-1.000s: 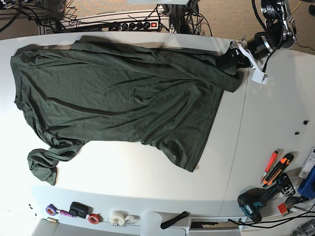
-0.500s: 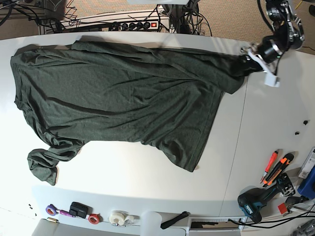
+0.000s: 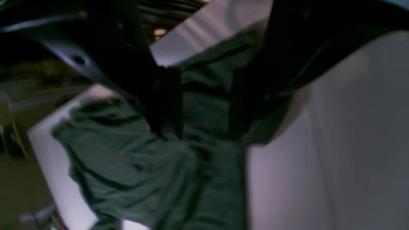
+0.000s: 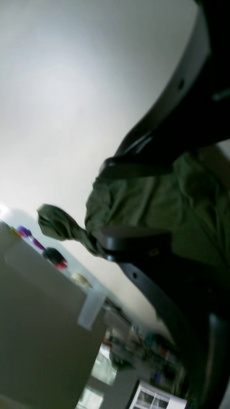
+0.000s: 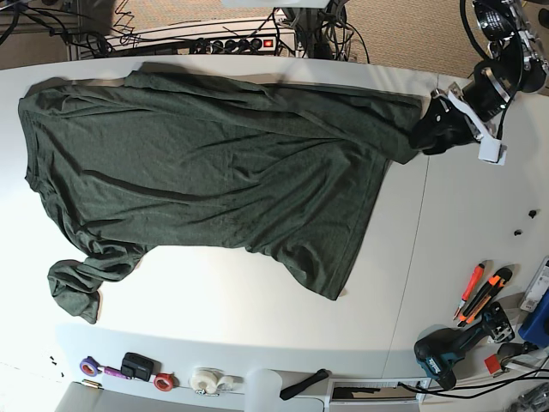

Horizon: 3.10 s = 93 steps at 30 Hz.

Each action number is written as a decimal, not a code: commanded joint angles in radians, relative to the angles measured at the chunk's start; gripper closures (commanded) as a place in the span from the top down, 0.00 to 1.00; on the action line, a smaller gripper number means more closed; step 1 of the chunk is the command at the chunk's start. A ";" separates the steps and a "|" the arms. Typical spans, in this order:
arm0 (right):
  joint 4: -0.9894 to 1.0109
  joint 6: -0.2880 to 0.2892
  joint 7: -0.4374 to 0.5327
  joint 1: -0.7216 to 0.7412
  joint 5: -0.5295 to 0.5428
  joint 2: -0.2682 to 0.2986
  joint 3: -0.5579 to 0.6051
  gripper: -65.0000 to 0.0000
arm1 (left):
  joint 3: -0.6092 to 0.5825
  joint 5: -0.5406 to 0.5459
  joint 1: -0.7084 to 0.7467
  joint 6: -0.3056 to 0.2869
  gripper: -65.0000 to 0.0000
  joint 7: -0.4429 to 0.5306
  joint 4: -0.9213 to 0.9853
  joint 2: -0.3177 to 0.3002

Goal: Layout the t-shirt on the table in an organized manner, then fold the t-shirt properly
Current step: 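Lift the shirt edge with the left gripper and move the right gripper to the collar, then grasp the collar corner with the right gripper while the left holds its corner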

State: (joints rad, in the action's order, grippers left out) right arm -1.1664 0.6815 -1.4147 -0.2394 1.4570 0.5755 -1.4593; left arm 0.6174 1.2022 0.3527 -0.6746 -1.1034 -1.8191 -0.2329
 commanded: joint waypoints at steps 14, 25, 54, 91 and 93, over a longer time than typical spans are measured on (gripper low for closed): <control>-0.341 0.017 0.018 -0.140 0.026 -0.245 0.116 0.38 | -0.195 0.020 -0.001 -0.004 0.38 0.019 -0.097 0.003; -0.655 0.017 0.018 -0.249 0.026 -0.440 0.325 0.38 | -0.328 -0.110 -0.003 -0.004 0.38 0.100 -0.097 0.003; -0.651 0.017 0.018 -0.298 -0.235 -0.603 0.447 0.38 | -0.327 -0.117 -0.007 -0.004 0.38 0.102 -0.097 0.002; -0.652 0.017 0.196 -0.137 -0.428 -0.595 0.639 0.00 | -0.327 -0.145 -0.018 -0.004 0.38 0.101 -0.096 0.000; -0.652 0.017 0.196 -0.109 -0.438 -0.595 0.639 0.00 | -0.327 -0.145 -0.018 -0.004 0.38 0.101 -0.096 0.000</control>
State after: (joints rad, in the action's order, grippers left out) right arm -1.8034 0.6903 -1.2381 -0.3477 0.9916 -0.0311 -0.8162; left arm 0.2882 1.0359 0.3397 -0.6716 -1.0237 -1.8980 -0.2253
